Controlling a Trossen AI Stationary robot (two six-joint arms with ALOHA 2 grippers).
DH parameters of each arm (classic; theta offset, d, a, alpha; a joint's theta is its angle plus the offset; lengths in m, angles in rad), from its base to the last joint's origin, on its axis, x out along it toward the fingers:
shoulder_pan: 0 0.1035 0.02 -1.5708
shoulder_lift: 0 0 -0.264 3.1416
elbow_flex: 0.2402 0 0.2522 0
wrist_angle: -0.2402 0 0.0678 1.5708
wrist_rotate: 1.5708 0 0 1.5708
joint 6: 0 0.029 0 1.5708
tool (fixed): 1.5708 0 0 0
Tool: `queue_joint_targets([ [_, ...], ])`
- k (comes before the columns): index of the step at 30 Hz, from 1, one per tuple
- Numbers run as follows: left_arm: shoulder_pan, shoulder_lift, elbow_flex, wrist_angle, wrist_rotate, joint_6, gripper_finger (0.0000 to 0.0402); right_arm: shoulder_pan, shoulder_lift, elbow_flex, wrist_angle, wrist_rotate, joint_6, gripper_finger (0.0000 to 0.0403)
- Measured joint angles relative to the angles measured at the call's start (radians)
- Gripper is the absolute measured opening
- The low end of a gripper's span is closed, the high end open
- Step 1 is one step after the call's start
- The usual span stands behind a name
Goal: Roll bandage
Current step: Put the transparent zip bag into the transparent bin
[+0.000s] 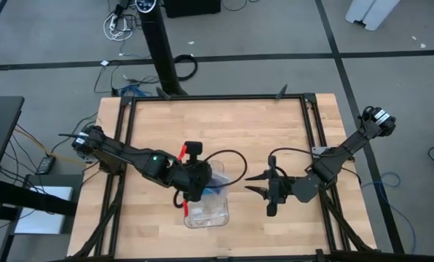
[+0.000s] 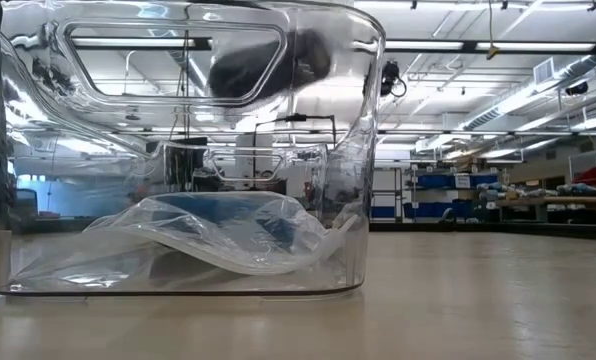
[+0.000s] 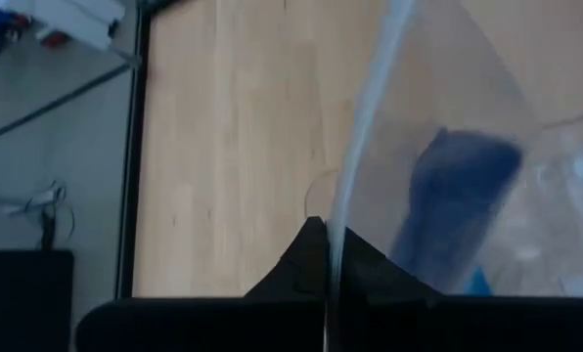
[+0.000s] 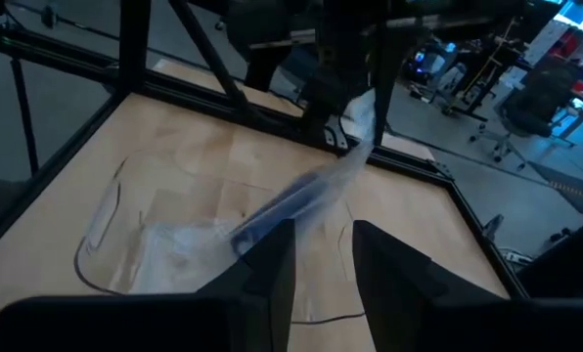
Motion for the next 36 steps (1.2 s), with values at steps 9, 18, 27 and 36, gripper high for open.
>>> queue_joint_targets([
  [9, 0.0, 0.001, -0.109, -0.05, -0.034, -0.137, 0.0001, 0.0, 0.0, 0.0, -0.002, 0.0, 0.001, 0.0101],
  [18, -0.029, 0.002, -0.221, -0.033, -0.006, -0.325, 0.0, -0.001, 0.0, 0.0, -0.008, -0.001, 0.0, 0.01],
  [27, -0.045, 0.002, -0.232, -0.086, -0.088, -0.404, 0.0, -0.007, 0.0, 0.0, -0.008, -0.003, -0.001, 0.0095],
  [36, -0.037, 0.007, -0.236, -0.051, -0.121, -0.46, 0.0, -0.01, 0.0, 0.0, -0.01, -0.003, -0.002, 0.0095],
])
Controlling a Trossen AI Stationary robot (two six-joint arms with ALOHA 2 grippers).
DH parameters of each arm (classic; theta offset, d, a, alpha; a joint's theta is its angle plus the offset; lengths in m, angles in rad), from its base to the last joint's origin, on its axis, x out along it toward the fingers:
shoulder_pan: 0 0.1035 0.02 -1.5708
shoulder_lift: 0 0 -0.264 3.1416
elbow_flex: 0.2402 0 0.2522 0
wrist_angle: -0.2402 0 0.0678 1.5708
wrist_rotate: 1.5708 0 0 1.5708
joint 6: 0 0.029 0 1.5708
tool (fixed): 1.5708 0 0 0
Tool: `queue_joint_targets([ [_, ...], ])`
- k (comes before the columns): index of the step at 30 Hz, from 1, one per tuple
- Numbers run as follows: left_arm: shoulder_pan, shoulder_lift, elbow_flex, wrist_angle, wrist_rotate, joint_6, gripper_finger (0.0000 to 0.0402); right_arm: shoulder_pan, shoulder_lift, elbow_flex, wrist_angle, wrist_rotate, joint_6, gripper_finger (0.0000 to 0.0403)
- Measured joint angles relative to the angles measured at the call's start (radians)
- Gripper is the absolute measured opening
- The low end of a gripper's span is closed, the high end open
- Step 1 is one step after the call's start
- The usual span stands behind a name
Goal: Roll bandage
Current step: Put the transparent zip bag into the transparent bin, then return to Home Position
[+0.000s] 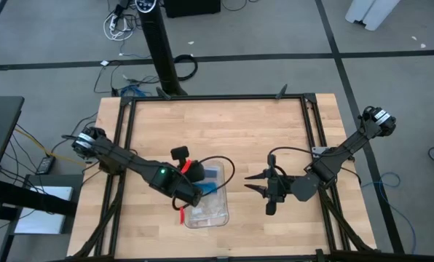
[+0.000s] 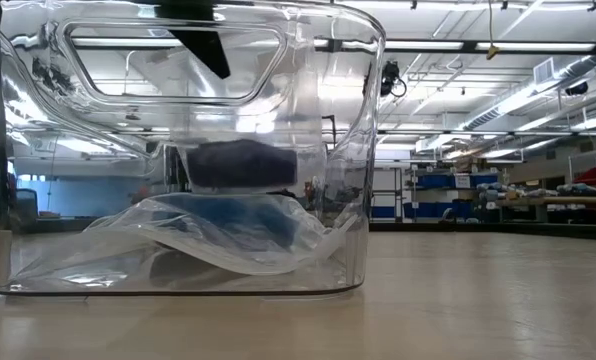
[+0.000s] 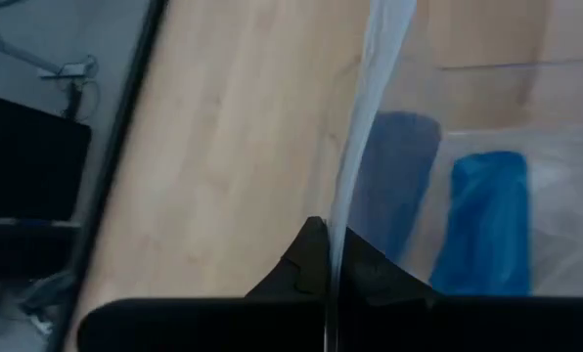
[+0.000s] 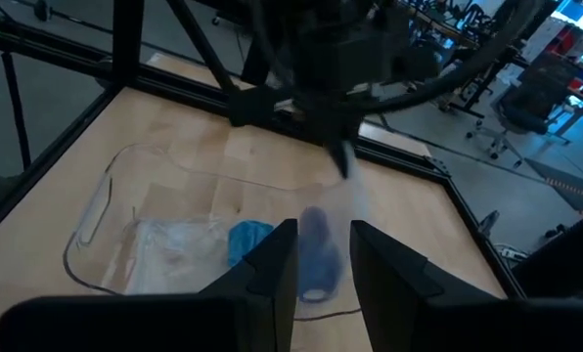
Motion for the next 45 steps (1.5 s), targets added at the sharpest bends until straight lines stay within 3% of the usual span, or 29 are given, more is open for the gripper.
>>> queue_joint_targets([
  [8, -0.046, 0.002, -0.093, 0.174, 0.176, -0.047, 0.0005, 0.0, 0.0, 0.0, -0.015, -0.001, 0.008, 0.0091],
  [13, -0.076, 0.004, -0.132, 0.332, 0.354, -0.051, 0.0028, 0.0, 0.0, 0.0, -0.016, -0.002, 0.011, 0.0092],
  [20, -0.105, 0.002, -0.139, 0.422, 0.469, -0.045, 0.0069, 0.0, 0.0, 0.0, -0.018, -0.003, 0.027, 0.009],
  [34, -0.115, 0.002, -0.197, 0.5, 0.531, -0.086, 0.0195, -0.003, 0.002, 0.0, -0.041, -0.053, 0.096, 0.0091],
  [42, -0.148, -0.002, -0.157, 0.505, 0.532, -0.075, 0.0218, -0.044, 0.073, 0.0, -0.032, -0.076, 0.135, 0.0076],
  [45, -0.148, -0.003, -0.153, 0.449, 0.482, -0.041, 0.0215, -0.07, 0.132, 0.0, 0.0, -0.115, 0.155, 0.0061],
])
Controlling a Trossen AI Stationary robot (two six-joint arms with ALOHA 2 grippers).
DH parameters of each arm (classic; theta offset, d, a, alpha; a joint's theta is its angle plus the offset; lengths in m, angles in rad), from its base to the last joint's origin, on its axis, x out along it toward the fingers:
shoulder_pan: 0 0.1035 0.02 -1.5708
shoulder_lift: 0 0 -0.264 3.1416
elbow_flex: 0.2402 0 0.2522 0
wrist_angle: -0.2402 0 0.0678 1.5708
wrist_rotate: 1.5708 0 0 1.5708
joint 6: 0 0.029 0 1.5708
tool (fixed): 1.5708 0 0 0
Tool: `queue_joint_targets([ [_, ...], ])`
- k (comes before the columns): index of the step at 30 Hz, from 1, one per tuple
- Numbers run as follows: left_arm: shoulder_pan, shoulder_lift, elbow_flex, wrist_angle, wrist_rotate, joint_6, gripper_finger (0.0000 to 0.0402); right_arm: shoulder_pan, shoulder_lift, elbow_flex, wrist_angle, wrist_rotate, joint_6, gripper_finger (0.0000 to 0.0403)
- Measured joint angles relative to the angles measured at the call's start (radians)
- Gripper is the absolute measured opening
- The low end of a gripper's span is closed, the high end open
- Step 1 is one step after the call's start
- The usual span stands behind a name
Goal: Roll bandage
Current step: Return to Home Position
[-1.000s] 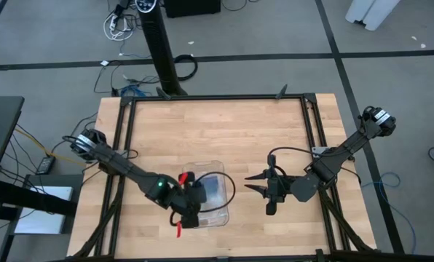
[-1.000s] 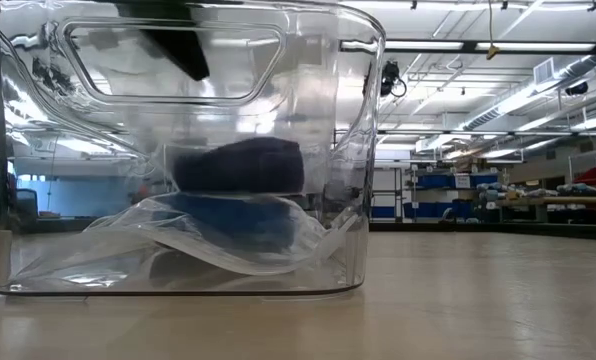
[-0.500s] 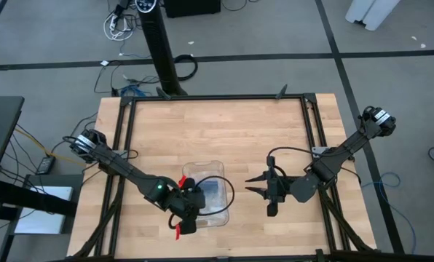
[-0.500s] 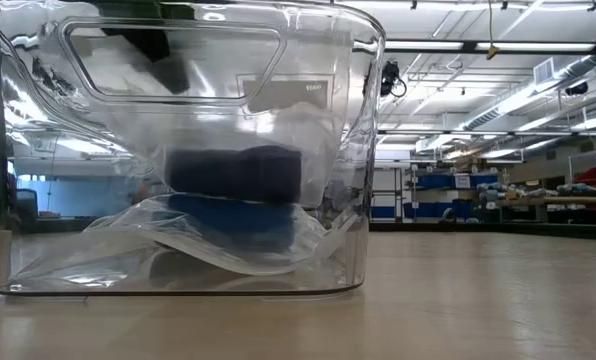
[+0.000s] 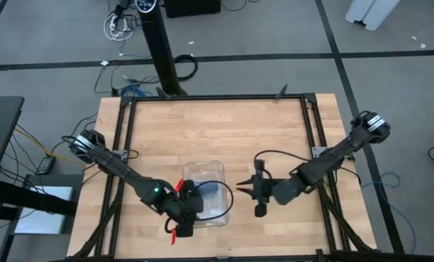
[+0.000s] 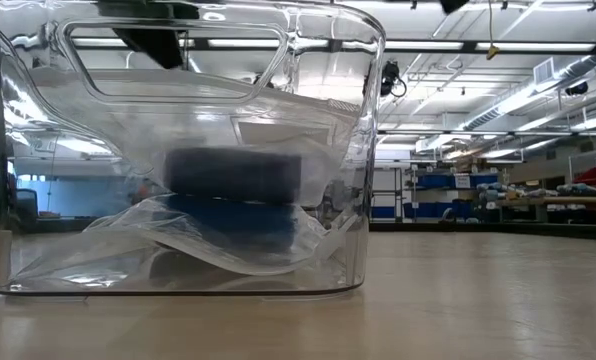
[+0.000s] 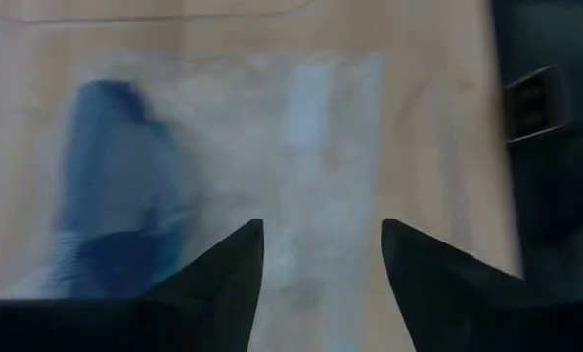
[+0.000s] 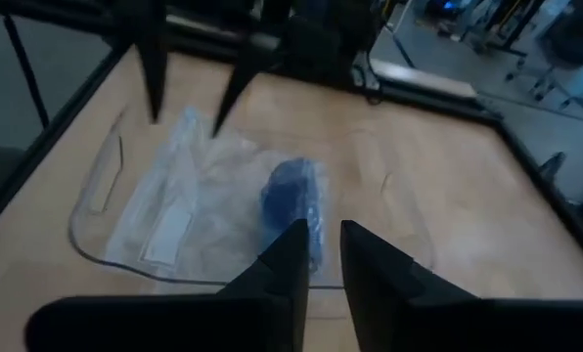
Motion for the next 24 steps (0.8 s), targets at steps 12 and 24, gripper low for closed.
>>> queue_joint_targets([
  [12, 0.094, 0.003, -0.231, 0.203, 0.018, 0.135, 0.0122, -0.088, 0.183, 0.0, 0.136, -0.148, -0.007, 0.0009],
  [24, 0.176, -0.017, -0.268, 0.305, -0.094, 0.365, 0.0107, -0.126, 0.154, -0.096, 0.3, -0.317, -0.136, 0.0002],
])
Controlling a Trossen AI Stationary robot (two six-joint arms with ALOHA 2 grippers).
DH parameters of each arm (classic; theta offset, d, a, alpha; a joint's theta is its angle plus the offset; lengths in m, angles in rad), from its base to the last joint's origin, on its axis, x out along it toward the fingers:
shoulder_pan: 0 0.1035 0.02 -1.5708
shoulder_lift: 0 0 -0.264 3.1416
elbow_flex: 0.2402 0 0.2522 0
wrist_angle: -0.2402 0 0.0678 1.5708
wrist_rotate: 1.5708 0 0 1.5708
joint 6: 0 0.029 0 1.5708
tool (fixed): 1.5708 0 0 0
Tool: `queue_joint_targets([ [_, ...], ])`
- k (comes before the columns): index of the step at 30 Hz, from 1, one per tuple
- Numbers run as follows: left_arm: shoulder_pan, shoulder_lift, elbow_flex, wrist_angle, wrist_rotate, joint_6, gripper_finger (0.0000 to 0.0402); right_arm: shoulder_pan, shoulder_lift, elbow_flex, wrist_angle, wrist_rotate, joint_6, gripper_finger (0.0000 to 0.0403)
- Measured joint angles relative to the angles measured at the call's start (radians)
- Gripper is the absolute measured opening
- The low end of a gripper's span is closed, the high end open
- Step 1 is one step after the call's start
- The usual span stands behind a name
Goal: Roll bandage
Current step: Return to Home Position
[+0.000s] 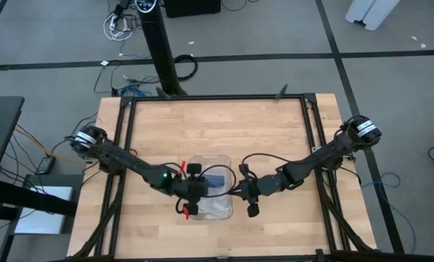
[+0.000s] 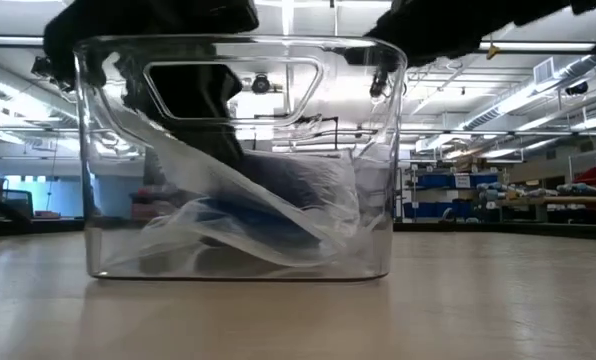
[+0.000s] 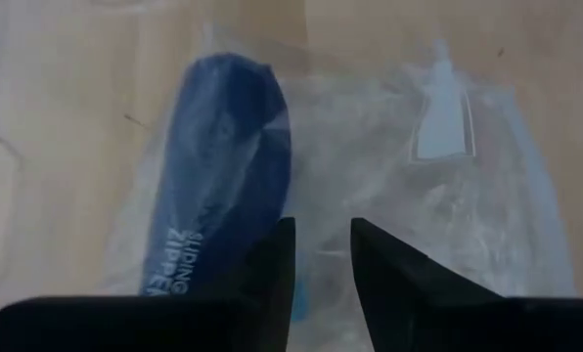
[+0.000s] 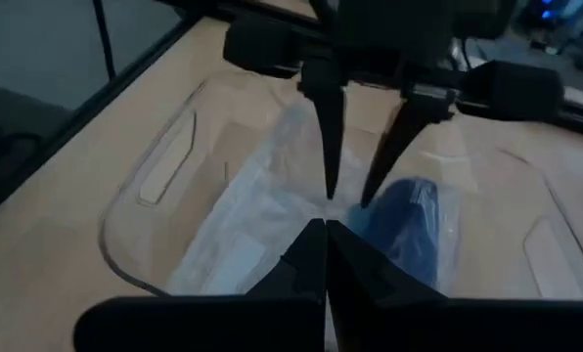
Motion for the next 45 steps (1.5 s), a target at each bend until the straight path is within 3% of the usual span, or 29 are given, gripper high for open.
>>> queue_joint_targets([
  [10, 0.009, -0.112, -0.002, 0.099, 0.037, 0.169, 0.0107, -0.067, -0.052, -0.162, 0.284, -0.106, -0.088, 0.0001],
  [15, 0.022, -0.182, -0.063, 0.12, 0.035, 0.169, 0.0107, -0.178, -0.05, -0.179, 0.275, -0.102, -0.022, 0.0001],
  [21, 0.076, -0.322, -0.308, 0.305, 0.028, 0.085, 0.0106, -0.299, -0.039, -0.179, 0.218, -0.1, 0.019, 0.0],
  [26, 0.112, -0.436, -0.443, 0.43, 0.036, 0.059, 0.0106, -0.355, -0.039, -0.179, 0.201, -0.177, 0.023, 0.0],
  [31, 0.158, -0.454, -0.508, 0.45, 0.029, 0.053, 0.0106, -0.41, -0.039, -0.179, 0.192, -0.223, 0.009, 0.0],
  [38, 0.226, -0.454, -0.582, 0.605, 0.034, 0.072, 0.0106, -0.471, -0.039, -0.179, 0.175, -0.285, -0.013, 0.0],
  [45, 0.288, -0.489, -0.578, 0.625, 0.129, 0.115, 0.0106, -0.465, -0.104, -0.181, 0.171, -0.303, -0.078, 0.0],
])
